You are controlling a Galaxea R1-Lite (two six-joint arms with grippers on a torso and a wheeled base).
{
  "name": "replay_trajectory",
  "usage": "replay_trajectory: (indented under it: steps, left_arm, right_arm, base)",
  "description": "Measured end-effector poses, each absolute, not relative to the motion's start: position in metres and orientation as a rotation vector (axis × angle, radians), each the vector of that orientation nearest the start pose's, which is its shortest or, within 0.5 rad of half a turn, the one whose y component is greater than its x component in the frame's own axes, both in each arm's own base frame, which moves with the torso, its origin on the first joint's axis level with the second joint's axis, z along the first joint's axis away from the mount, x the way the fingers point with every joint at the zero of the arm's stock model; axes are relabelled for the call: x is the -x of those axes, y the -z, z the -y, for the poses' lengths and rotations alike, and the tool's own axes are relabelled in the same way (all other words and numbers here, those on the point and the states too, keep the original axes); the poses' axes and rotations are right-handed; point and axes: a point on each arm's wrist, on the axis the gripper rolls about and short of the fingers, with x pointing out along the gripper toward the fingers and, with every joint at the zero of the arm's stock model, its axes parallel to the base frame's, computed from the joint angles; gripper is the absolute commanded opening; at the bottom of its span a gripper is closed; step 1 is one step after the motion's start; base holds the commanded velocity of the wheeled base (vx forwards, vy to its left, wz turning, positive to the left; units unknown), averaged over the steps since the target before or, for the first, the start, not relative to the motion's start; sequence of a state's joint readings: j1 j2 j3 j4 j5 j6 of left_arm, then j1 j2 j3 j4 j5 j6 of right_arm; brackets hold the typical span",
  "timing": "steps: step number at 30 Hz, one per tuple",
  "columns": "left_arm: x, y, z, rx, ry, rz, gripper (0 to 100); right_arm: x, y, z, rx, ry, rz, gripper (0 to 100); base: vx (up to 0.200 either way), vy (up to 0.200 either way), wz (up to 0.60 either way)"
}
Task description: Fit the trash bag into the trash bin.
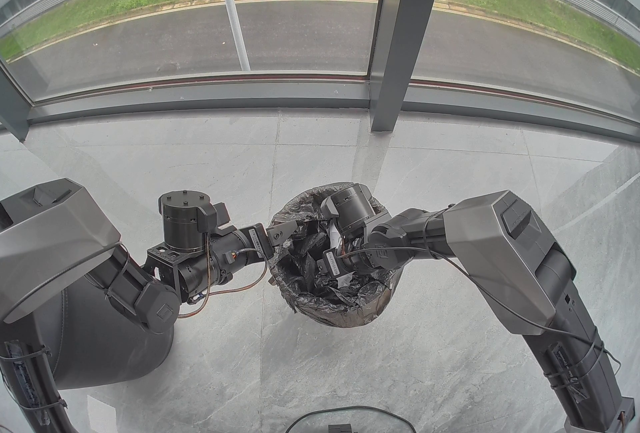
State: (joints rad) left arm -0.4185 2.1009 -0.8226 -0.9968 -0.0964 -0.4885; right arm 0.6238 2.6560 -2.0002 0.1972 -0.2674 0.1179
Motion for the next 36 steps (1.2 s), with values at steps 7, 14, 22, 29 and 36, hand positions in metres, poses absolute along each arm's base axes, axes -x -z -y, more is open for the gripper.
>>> replay_trajectory:
  steps: [7,14,22,29,36]
  left_arm:
    - [-0.339,-0.085,0.154,0.429,0.433,-0.4,100]
    - [-0.336,-0.091,0.152,0.433,0.441,-0.392,100]
    - [-0.325,-0.103,0.156,0.435,0.473,-0.382,100]
    - [-0.307,-0.115,0.16,0.426,0.497,-0.435,100]
    - [-0.278,-0.137,0.155,0.405,0.497,-0.525,100]
  right_arm:
    - [-0.414,-0.034,-0.306,0.289,-0.318,-0.761,100]
    - [-0.396,-0.07,-0.305,0.359,-0.347,-0.791,100]
    - [-0.363,-0.106,-0.277,0.459,-0.305,-1.036,100]
    - [-0.325,-0.128,-0.233,0.501,-0.157,-1.413,100]
    - [-0.287,-0.189,-0.189,0.371,0.001,-1.56,100]
  base:
    - [0.0,0.0,0.0]
    - [0.0,0.0,0.0]
    - [0.0,0.0,0.0]
    - [0.0,0.0,0.0]
    - [0.0,0.0,0.0]
